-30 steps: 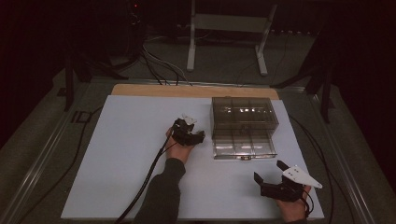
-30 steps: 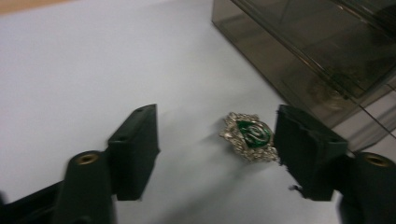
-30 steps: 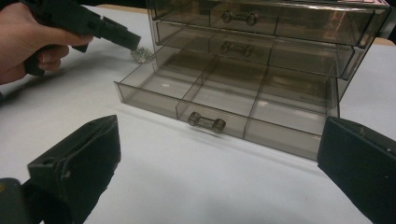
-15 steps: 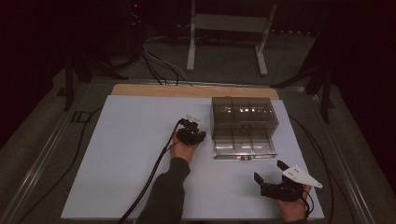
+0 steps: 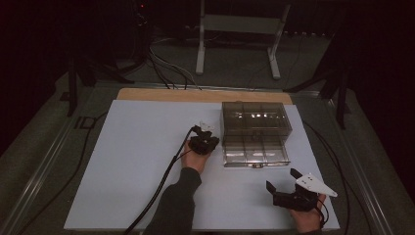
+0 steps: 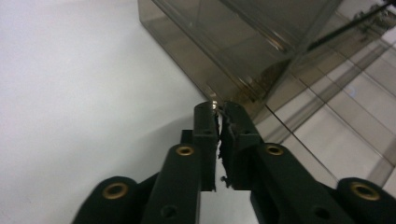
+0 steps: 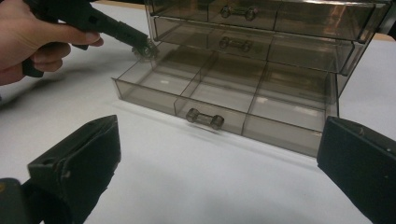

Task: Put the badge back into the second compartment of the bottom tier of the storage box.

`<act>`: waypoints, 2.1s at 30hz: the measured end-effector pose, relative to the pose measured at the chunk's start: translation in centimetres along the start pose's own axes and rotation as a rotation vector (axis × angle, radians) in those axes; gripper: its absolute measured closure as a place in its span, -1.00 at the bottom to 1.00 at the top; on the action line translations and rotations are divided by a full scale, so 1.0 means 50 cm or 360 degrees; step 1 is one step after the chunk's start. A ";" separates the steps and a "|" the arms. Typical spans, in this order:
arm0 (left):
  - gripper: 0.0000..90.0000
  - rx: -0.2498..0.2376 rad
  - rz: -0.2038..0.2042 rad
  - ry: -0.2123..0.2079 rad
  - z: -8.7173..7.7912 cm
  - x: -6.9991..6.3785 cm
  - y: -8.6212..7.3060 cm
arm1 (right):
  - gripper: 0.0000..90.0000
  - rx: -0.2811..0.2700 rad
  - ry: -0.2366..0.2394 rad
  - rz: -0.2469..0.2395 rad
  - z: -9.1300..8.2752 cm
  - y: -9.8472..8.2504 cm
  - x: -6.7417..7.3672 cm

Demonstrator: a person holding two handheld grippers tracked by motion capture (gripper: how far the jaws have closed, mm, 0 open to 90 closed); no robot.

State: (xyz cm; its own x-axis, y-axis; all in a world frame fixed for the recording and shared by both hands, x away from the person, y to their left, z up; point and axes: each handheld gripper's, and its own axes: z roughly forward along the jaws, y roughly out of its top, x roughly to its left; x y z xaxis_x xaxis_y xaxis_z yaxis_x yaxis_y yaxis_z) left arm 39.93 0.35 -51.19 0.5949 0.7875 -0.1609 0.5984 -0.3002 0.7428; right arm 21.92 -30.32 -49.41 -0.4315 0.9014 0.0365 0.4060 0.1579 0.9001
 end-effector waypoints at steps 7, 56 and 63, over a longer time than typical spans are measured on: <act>0.96 0.0020 -0.0011 0.0001 -0.006 0.005 0.003 | -1.00 0.0004 0.0000 -0.0005 0.001 0.000 0.000; 0.96 -0.0125 0.0078 -0.0103 -0.114 -0.006 0.040 | -1.00 0.0007 -0.0009 0.0012 0.000 -0.001 -0.001; 0.96 -0.0130 0.0100 -0.0125 -0.121 -0.016 0.042 | -1.00 0.0009 -0.0009 0.0011 0.001 -0.002 -0.001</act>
State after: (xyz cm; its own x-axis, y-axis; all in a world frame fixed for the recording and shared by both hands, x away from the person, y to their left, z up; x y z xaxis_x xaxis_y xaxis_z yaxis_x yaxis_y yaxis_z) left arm 37.46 2.38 -45.58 0.6718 0.7232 -0.1603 0.5149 -0.3004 0.8029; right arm 21.93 -30.36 -49.49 -0.4243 0.9046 0.0403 0.4132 0.1538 0.8975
